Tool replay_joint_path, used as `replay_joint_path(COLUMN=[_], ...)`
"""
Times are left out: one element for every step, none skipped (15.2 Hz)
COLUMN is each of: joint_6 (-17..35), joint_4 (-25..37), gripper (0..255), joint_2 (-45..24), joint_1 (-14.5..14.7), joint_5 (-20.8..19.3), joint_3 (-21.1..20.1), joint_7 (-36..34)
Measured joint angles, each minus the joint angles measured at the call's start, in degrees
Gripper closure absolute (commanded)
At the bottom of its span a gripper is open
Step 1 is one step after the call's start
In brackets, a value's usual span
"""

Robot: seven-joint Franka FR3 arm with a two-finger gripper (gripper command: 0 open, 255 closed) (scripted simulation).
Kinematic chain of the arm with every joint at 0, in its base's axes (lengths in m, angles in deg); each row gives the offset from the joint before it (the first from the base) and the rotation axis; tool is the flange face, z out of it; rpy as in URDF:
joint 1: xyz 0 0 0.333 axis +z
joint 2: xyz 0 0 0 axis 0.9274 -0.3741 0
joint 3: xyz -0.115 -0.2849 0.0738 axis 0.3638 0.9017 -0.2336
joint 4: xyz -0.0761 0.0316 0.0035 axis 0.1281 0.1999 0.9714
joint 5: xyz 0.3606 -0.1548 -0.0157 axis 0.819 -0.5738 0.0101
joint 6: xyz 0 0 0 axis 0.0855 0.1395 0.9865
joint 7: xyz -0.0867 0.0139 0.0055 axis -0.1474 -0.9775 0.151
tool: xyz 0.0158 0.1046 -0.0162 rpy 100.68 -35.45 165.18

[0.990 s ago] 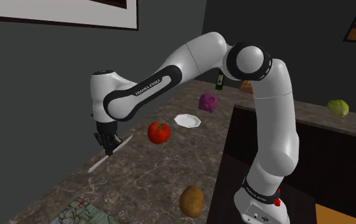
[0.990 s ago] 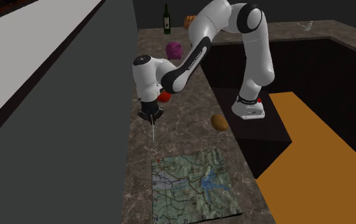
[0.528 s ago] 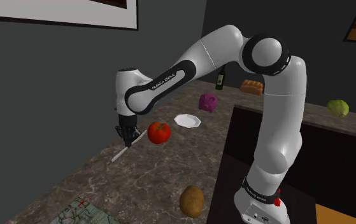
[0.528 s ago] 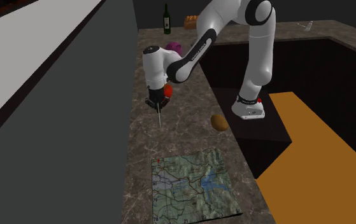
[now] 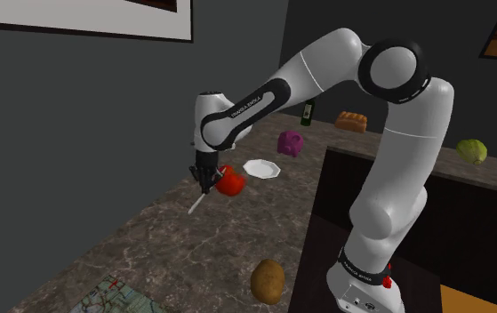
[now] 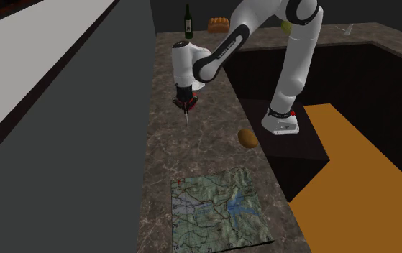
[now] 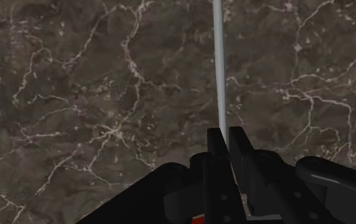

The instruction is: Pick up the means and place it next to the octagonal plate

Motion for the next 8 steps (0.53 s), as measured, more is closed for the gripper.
replay_joint_path(joint_6=[0.1,0.1,0.4,0.6,1.1,1.1,1.0,0.8], joint_4=[-0.9,-1.7,-3.1,-4.0,-5.3,-5.4,-5.8,-6.2], gripper=[255,255,255,255,255,255,255,255], joint_2=[0.9,1.8,3.0,3.7,4.5,4.6,5.0,5.6], joint_1=[-1.0,-2.0,-2.9,-3.8,-4.5,-5.2,-5.9,-6.7], joint_5=[0.7,1.4,2.2,2.7,3.2,3.3,3.6,3.9], joint_3=[0.5,1.1,1.6,2.2,2.7,3.4,4.0,4.7], joint_7=[1.9,3.9,5.8,7.7,9.2,10.7,12.2,13.9])
